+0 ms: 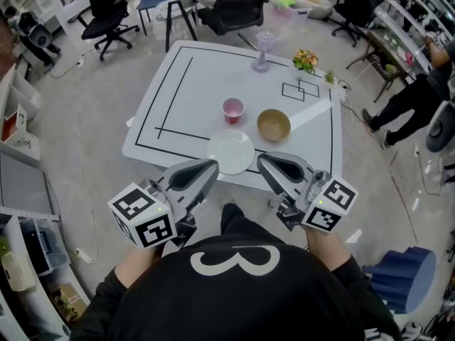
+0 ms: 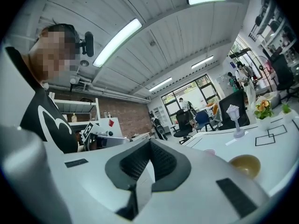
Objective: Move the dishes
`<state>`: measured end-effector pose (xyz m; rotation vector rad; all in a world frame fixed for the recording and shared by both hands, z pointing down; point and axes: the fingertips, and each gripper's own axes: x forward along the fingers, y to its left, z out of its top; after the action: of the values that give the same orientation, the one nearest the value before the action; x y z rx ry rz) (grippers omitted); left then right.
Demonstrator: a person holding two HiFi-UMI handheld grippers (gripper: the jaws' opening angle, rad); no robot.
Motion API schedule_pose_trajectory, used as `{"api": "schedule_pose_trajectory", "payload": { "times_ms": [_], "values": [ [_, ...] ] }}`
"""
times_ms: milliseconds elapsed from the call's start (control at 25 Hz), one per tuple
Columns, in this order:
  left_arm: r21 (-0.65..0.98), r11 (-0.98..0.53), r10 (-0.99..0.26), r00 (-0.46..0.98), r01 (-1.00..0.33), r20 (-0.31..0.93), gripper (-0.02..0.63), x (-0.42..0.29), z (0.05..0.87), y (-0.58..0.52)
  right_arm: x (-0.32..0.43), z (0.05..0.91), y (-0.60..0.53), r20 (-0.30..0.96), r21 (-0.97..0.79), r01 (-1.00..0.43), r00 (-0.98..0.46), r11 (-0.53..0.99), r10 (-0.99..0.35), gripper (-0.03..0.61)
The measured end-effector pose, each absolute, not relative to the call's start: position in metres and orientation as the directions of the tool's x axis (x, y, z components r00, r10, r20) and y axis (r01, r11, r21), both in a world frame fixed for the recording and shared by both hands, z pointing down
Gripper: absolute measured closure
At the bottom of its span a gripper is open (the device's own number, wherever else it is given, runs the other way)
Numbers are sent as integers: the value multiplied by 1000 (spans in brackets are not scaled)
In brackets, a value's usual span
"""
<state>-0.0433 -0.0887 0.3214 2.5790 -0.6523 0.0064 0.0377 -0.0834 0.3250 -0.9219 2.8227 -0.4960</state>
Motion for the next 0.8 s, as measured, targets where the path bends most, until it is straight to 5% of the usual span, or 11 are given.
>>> {"api": "schedule_pose_trajectory", "payload": {
  "times_ms": [800],
  "values": [
    [440,-767,-465,877,-468,122,611,-47,329,-90,35,335,-81,15,-303,-555,-815,774,-579,569]
  ]
}}
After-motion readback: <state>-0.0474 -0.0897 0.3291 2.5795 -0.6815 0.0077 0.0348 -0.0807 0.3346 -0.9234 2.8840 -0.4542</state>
